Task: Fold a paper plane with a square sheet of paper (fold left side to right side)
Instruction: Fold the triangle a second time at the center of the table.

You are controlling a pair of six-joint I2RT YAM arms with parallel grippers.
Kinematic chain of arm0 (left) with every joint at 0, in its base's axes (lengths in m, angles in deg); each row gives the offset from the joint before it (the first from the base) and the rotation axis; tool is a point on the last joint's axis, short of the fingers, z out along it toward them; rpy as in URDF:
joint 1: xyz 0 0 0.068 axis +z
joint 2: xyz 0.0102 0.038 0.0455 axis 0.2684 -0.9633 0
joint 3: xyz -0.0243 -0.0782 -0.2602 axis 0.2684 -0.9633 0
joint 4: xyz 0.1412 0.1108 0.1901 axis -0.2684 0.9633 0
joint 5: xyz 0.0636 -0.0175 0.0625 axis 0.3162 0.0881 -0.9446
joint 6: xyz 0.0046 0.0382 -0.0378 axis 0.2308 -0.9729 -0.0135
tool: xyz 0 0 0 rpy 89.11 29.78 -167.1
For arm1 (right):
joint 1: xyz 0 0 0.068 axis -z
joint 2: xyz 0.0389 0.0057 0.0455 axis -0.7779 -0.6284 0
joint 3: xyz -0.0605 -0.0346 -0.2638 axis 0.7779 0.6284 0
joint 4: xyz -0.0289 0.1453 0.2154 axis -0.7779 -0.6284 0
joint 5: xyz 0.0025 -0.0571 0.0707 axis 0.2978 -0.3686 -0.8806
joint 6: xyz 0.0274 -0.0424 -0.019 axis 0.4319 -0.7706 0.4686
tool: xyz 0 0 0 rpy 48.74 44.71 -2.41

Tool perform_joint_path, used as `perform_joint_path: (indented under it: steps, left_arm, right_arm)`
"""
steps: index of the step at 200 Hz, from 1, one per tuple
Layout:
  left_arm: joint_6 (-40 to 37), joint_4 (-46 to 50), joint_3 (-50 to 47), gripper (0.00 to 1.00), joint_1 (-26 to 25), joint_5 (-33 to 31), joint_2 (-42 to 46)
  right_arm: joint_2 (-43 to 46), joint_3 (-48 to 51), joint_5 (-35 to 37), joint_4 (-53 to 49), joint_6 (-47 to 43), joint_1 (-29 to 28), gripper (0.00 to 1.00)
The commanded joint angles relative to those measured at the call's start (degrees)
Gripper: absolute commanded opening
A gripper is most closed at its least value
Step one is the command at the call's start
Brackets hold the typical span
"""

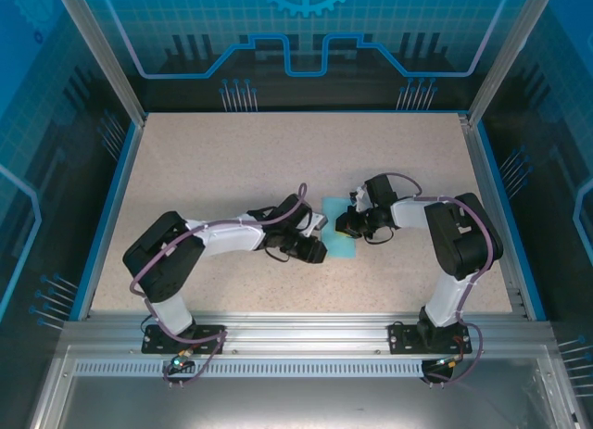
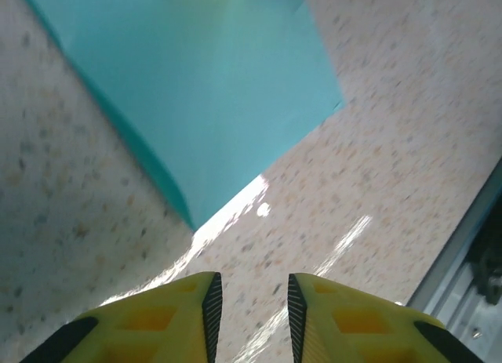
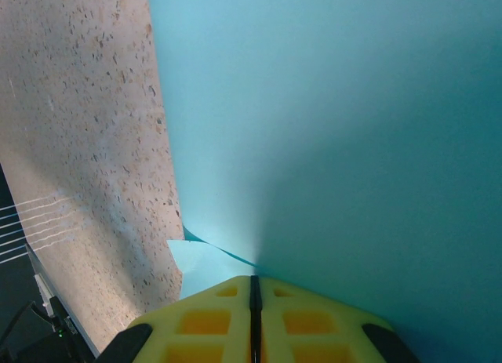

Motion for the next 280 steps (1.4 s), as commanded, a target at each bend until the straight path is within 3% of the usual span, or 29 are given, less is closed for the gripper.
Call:
perform_joint_path:
  steps: [1,78,118,133,172,280]
  left_arm:
    - [0.4,-0.3,5.1,0.34,0.5,1.5,-3.0]
    - [-0.3,0.3,8.3,0.34,0.5,0.5,-12.3]
    - [0.0,0.1,5.2,0.3,0.5,0.3,-12.7]
    - [0.0,0.3,4.4,0.27,0.5,-0.3,-12.8]
    - [-0.3,1.2,3.7,0.2,0.4,-2.0,-12.3]
    - [-1.4,4.8,4.5,0.15,-1.6,-8.5,-12.3]
  right_arm:
    - [-1.5,1.7,5.0,-7.6,-1.4,0.5,0.1]
    - [-0.5,1.4,4.6,-8.3,-1.6,0.5,0.1]
    - [2.3,-0.8,2.3,-10.8,-3.4,0.8,0.09]
    - [4.1,-1.3,0.9,-12.5,-4.5,0.9,0.0]
    - [7.1,-0.9,-2.9,-15.7,-6.3,0.7,0.0]
    - [1.6,-4.0,-3.4,-15.2,-5.4,-4.3,0.0]
